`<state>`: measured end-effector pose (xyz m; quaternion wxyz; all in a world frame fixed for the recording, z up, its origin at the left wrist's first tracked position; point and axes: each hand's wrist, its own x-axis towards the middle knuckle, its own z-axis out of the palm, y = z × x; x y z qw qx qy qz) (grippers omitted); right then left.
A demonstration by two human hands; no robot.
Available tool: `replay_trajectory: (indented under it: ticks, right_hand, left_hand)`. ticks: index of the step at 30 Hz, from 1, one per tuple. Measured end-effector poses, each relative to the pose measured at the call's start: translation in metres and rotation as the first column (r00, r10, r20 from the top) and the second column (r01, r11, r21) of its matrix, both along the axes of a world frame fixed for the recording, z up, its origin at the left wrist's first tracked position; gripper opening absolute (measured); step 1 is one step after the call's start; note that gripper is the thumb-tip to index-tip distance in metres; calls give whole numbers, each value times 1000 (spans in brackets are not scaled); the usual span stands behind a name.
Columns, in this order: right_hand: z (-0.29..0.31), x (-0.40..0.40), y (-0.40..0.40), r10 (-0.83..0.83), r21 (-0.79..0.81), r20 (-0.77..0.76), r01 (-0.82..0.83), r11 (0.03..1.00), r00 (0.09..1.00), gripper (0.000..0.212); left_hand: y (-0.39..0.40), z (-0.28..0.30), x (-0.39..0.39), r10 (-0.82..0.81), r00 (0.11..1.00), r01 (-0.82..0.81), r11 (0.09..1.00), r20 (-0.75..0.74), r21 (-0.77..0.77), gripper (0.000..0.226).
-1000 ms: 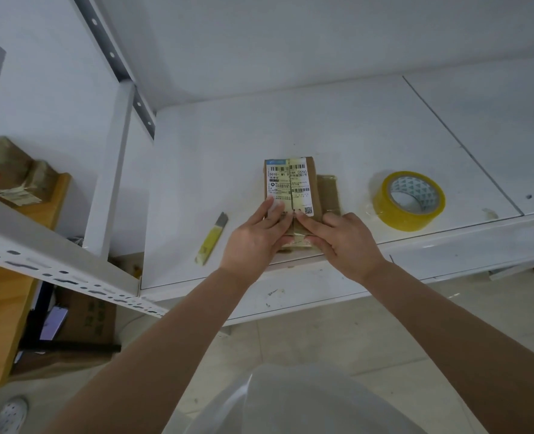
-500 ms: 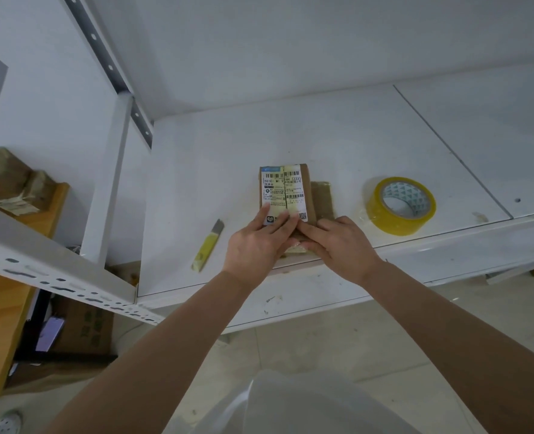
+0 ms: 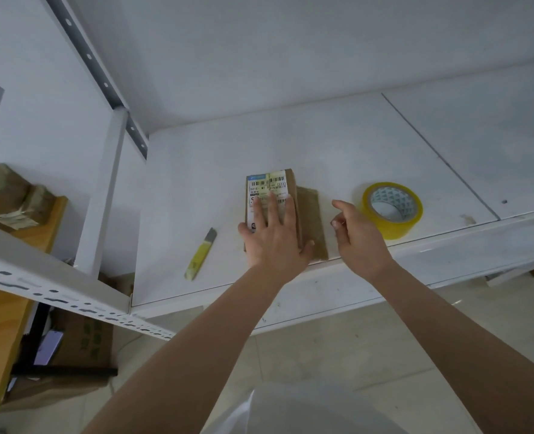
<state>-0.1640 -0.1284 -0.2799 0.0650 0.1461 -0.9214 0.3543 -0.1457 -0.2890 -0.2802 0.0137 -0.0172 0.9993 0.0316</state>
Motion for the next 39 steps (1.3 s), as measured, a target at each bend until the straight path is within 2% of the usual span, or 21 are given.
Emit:
replay_trajectory:
  ticks: [2, 4, 5, 7, 9, 11, 14, 17, 19, 21, 22, 24, 25, 28, 29, 32, 33, 35, 36, 37, 39]
  right_hand:
    - [-1, 0, 5, -45, -63, 59, 49, 997, 997, 40]
    - [0, -2, 10, -92, -135, 109, 107, 985, 990, 40]
    - [2, -3, 12, -112, -157, 127, 132, 979, 986, 40]
    - [6, -5, 10, -133, -145, 178, 160, 976, 975, 41]
    - [13, -8, -1, -103, -139, 291, 148, 979, 951, 45]
    - [22, -10, -18, -24, -242, 429, 141, 960, 903, 44]
    - [33, -14, -41, 108, -452, 573, 203, 869, 813, 43]
    - [44, -16, -57, 212, -524, 586, 166, 836, 782, 52]
    - [47, -17, -64, 176, -484, 551, 141, 864, 816, 48]
    - [49, -21, -65, 47, -363, 464, 141, 921, 885, 40]
    - [50, -23, -65, -12, -295, 408, 145, 944, 913, 37]
    - [54, -27, -65, -58, -195, 322, 126, 973, 945, 32]
    - [56, -28, -66, -52, -161, 296, 103, 982, 954, 32]
    - [58, -29, -72, -47, -82, 262, 70, 994, 964, 34]
    - [57, -30, -73, -64, -63, 260, 83, 995, 964, 35]
    - [55, -26, -71, -114, 4, 288, 118, 993, 951, 50]
    - [54, -22, -69, -123, 56, 266, 112, 992, 956, 59]
    - [50, -15, -62, -127, 283, 92, 96, 954, 988, 66]
    - [48, -11, -60, -92, 378, -32, 97, 921, 995, 60]
    - [47, -8, -60, -36, 417, -134, 89, 905, 990, 49]
    - [49, -5, -59, 67, 422, -161, 8, 907, 985, 30]
  left_hand:
    - [-7, 4, 1, 5, 1000, -4, 999, -20, 36, 88]
    - [-21, 13, 3, 43, 996, -23, 968, -75, 251, 84]
    - [-29, 20, 3, 57, 991, -1, 911, -123, 411, 82]
    - [-42, 34, 5, 53, 969, 133, 710, -241, 691, 76]
    - [-46, 46, 9, 68, 953, 234, 450, -294, 862, 64]
    - [-46, 53, 13, 83, 957, 246, 269, -277, 931, 54]
    - [-49, 55, 15, 137, 961, 227, 104, -240, 968, 54]
    - [-57, 54, 16, 172, 974, 147, -3, -145, 989, 65]
    - [-70, 50, 17, 181, 981, 73, -29, -67, 997, 60]
    - [-88, 48, 16, 240, 971, 1, -9, 1, 1000, 47]
    - [-98, 49, 16, 281, 960, -25, 45, 11, 999, 43]
    - [-115, 54, 12, 324, 946, -53, 114, 13, 992, 32]
    - [-121, 58, 11, 309, 950, -69, 99, 35, 993, 29]
    - [-128, 66, 6, 233, 967, -133, 120, 102, 984, 43]
    - [-128, 65, 4, 229, 968, -145, 198, 98, 969, 41]
    - [-129, 54, 1, 165, 986, -96, 587, -3, 804, 52]
    - [-128, 53, 0, 117, 993, -60, 672, -26, 739, 52]
    - [-124, 52, -1, 26, 999, 4, 762, -38, 647, 46]
    - [-123, 51, -1, -9, 1000, 18, 786, -18, 618, 43]
    - [-121, 50, -1, -36, 999, 22, 803, 13, 595, 40]
    - [-118, 46, -1, -82, 994, 31, 846, 73, 533, 49]
